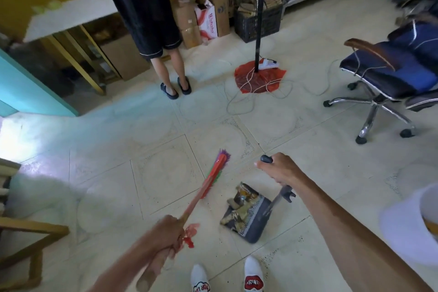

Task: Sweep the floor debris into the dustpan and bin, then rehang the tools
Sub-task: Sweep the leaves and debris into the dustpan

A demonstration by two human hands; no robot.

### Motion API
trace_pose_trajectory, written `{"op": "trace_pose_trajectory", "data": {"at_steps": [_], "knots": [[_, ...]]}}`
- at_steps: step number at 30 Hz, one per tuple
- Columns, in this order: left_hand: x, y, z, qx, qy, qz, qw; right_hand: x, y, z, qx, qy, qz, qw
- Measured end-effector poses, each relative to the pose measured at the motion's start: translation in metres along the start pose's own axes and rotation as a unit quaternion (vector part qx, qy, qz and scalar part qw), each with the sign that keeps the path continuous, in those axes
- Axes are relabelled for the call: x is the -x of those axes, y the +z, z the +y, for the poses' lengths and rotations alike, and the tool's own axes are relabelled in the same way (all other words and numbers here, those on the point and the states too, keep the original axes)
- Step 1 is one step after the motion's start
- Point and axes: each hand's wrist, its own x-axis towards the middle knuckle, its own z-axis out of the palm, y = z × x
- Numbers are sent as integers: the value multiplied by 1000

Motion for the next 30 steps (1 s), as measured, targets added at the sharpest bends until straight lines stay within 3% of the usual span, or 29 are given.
{"op": "trace_pose_trajectory", "data": {"at_steps": [8,15,22,30], "knots": [[-25,-1,73,-93,68,-28,993,67,-59,25,-150,117,212,959],[-32,23,131,-133,160,-62,976,146,-78,37,-192,132,366,901],[-40,11,101,-178,139,-75,971,188,-73,58,-100,111,356,922],[-4,17,-10,-55,29,-47,997,173,-64,100,94,91,303,944]]}}
